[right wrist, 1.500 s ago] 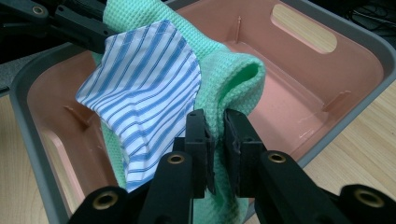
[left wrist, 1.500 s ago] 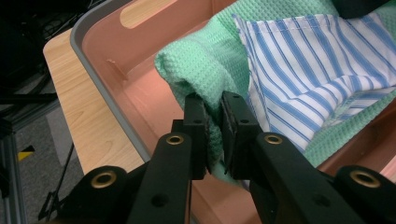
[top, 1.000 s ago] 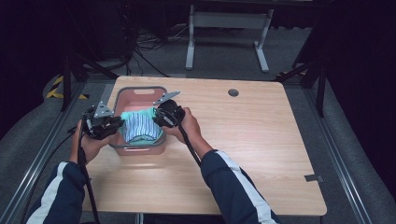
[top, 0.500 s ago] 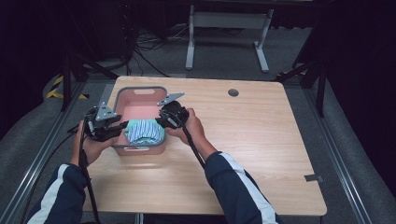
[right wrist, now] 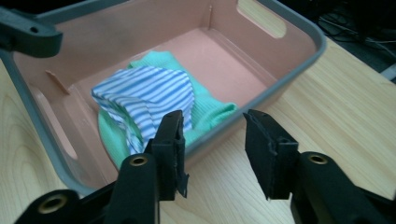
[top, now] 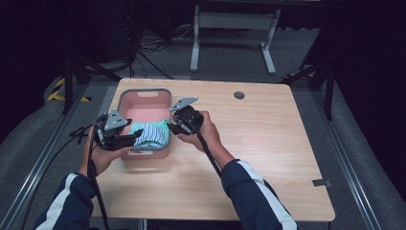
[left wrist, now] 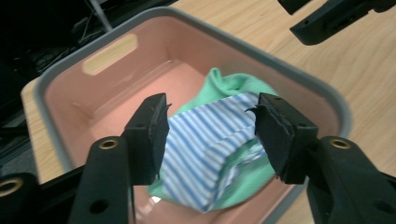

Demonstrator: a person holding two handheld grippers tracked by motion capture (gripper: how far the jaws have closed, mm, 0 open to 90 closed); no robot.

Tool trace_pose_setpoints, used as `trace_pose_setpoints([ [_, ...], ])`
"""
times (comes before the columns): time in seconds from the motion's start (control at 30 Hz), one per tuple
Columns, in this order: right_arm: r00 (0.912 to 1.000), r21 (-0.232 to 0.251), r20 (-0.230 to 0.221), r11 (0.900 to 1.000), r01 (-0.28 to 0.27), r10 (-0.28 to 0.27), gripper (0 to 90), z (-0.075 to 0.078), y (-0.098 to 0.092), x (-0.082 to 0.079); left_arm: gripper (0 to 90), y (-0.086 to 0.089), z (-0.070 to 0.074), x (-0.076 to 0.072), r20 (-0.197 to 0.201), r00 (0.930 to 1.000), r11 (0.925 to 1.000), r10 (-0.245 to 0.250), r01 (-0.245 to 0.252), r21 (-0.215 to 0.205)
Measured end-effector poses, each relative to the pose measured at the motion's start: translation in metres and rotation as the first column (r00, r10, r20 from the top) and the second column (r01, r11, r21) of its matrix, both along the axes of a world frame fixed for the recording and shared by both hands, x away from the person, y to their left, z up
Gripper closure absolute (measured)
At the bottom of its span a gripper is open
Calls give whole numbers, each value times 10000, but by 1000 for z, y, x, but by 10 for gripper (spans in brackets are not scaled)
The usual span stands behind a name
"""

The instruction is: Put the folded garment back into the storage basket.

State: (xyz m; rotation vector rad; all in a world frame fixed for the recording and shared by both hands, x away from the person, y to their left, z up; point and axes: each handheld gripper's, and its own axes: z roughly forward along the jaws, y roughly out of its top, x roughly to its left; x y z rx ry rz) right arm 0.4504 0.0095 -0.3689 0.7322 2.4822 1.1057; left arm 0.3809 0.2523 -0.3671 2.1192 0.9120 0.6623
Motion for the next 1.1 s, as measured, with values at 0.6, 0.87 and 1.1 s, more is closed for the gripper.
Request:
trace_pose_setpoints([
  [0.6,9946,-612,532,9938,928,-896,404,-1,-67,-17,302,-39,0,-14,174,9982,9984,-569,568,69],
  [0.87,9936,-1042,743,9903,921,-846,378,0,-91,-29,276,-54,2,-24,104,9946,9946,-1037,1038,-75],
  [1.1,9927,-1345,949,9871,872,-748,361,-2,-112,-44,264,-71,3,-34,128,9876,9874,-1564,1560,251],
])
